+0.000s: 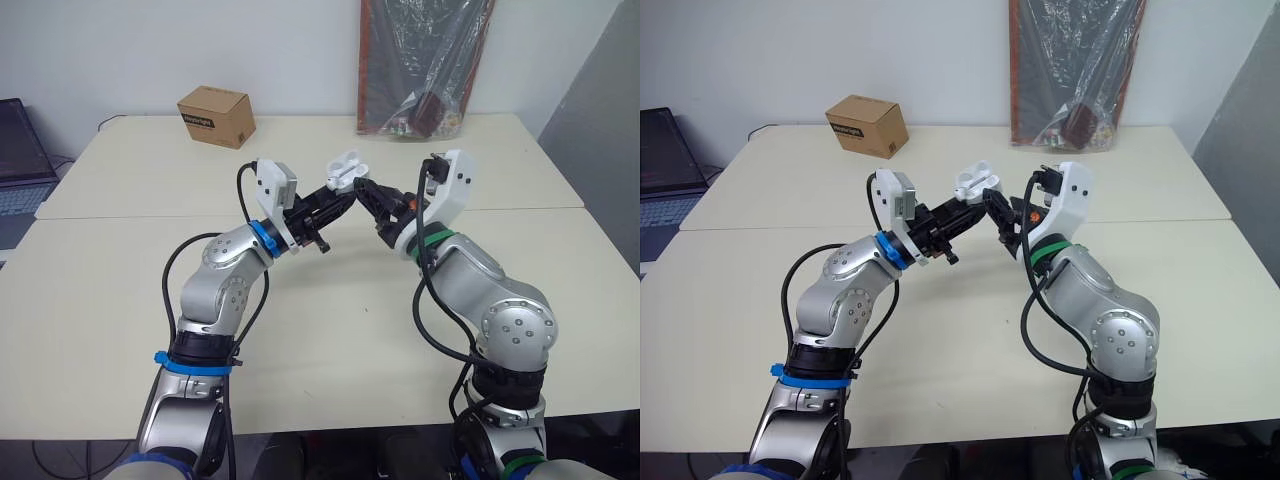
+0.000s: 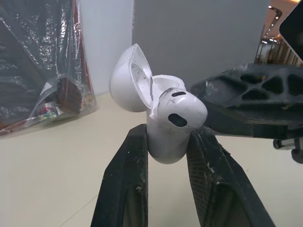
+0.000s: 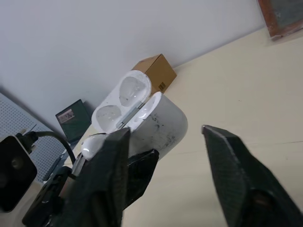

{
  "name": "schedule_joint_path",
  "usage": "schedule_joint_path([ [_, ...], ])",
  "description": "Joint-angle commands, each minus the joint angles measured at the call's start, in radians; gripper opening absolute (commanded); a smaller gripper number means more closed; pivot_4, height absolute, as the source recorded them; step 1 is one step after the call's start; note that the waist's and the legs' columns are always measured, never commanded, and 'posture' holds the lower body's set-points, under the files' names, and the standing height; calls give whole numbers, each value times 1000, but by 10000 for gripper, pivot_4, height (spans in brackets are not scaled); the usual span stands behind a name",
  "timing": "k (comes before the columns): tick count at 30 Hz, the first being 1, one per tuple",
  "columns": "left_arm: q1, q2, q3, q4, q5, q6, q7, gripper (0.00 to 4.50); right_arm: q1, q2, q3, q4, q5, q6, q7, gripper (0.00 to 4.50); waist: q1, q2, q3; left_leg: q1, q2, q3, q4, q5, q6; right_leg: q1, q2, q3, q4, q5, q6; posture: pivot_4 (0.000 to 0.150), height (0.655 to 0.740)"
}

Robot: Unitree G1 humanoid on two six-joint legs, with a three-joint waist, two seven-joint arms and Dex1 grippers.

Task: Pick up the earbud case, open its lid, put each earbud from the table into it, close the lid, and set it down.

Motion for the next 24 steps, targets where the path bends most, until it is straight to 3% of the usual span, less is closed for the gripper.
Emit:
schedule_joint_path([
  [1, 5, 27, 21, -45, -31, 9, -31, 7913, -1, -22, -13, -34, 25, 0, 26, 20717, 0, 0, 0, 0, 0, 0, 0, 0, 0, 0, 0, 0, 0, 0, 0, 1500, 7400],
  [5, 14, 63, 26, -30, -46, 32, -65, 7913, -4, -69, -26, -57, 78, 12, 57, 20717, -1, 0, 0, 0, 0, 0, 0, 0, 0, 0, 0, 0, 0, 0, 0, 1500, 7400],
  [8, 19, 113, 27, -2, -64, 76, -124, 7913, -30, -182, 11, -86, 78, 49, 154, 14237, -1, 0, 0, 0, 0, 0, 0, 0, 0, 0, 0, 0, 0, 0, 0, 1500, 7400],
  [12, 0, 154, 30, 60, -71, 93, -196, 7913, -98, -300, 104, -90, 57, 111, 274, 334, -1, 0, 0, 1, 0, 1, 0, 0, 0, 0, 0, 0, 0, 0, 0, 1500, 7400],
  [16, -26, 161, 30, 101, -60, 96, -219, 7913, -152, -340, 163, -66, 12, 123, 343, 334, -1, 0, 0, 1, 0, 0, 0, 0, 0, 0, 1, -1, 0, -1, -1, 1500, 7400],
  [20, -72, 148, 12, 183, -22, 91, -208, 7913, -278, -316, 227, 39, 0, 192, 407, 334, -1, 0, 0, 0, 0, 0, 0, 0, 0, 0, 0, 0, 0, -1, -1, 1500, 7400],
  [24, -77, 125, -3, 180, 4, 67, -196, 7913, -309, -287, 284, 82, -98, 175, 422, 334, 0, 0, 0, 0, 0, 0, 0, 0, 0, 0, 0, -1, 0, -1, -1, 1500, 7400],
])
